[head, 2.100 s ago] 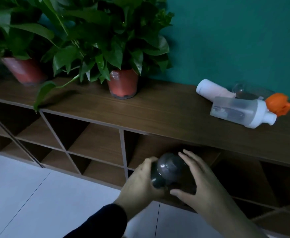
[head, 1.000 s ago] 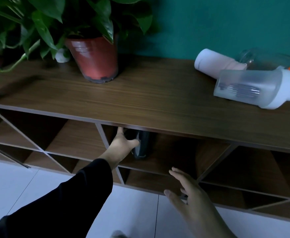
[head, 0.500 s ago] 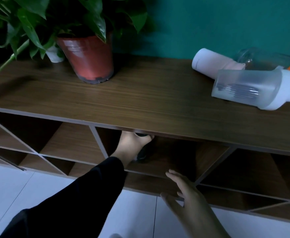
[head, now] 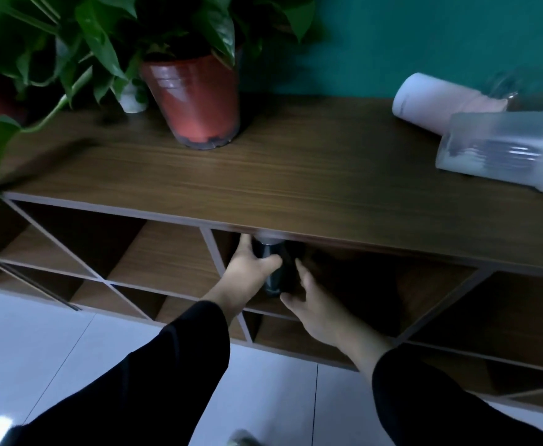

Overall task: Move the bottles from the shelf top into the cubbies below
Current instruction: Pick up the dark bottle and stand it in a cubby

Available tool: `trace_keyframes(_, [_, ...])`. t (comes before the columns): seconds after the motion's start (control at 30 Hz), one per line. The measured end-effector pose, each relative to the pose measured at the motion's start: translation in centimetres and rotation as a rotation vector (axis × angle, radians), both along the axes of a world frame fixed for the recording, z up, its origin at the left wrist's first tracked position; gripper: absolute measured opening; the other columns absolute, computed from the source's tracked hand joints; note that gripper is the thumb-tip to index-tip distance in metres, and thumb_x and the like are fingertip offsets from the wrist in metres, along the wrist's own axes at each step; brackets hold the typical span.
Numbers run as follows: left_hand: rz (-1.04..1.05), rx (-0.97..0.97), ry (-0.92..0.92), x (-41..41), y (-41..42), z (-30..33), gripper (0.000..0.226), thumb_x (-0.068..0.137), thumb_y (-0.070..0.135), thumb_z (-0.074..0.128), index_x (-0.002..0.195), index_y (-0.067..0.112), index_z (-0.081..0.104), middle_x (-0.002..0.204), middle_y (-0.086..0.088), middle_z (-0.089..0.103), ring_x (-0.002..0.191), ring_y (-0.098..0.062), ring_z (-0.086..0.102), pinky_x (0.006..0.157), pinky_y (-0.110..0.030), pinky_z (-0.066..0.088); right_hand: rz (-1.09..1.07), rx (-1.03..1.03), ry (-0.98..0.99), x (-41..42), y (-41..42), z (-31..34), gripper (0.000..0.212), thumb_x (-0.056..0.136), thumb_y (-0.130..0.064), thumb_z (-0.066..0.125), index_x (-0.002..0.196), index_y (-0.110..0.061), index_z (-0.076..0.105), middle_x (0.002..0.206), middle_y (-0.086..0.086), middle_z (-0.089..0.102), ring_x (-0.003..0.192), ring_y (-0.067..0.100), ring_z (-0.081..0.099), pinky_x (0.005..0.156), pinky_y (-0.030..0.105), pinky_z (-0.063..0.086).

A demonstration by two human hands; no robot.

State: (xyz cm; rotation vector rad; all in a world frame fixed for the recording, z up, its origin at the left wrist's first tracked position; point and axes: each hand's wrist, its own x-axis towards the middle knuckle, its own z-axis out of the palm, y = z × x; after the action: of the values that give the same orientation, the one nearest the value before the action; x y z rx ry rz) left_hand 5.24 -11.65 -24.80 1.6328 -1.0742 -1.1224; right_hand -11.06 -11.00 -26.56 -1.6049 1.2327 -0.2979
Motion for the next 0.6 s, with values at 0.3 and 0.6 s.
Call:
trace_keyframes(0.3, [0.090, 0.029, -0.002, -0.9, -0.3, -0.7, 0.072, 0.074, 0.020, 0.088, 0.131, 0.020, 0.044, 0.118, 0.000, 0.066, 0.109, -0.017, 0.064, 0.092, -0.030, 0.049, 0.016, 0.002, 0.008, 0.5, 1.2, -0.5, 0.078, 0.098, -0.040, 0.049, 0.156, -0.033, -0.004, 0.160, -0.002, 0.029, 0.140, 0.021, 0.039, 0.101, 0.030, 0.033])
trace_keyframes(0.6, [0.137, 0.097, -0.012, -2.0, 1.7, -0.7, 0.091, 0.075, 0.035, 0.083, 0.152, 0.022, 0.036, 0.133, 0.002, 0.064, 0.119, -0.019, 0.062, 0.101, -0.036, 0.051, 0.000, -0.019, 0.029, -0.6, 1.7, 0.8, 0.073, 0.099, -0.040, 0.047, 0.156, -0.034, 0.002, 0.159, 0.001, 0.032, 0.137, 0.023, 0.043, 0.100, 0.034, 0.037])
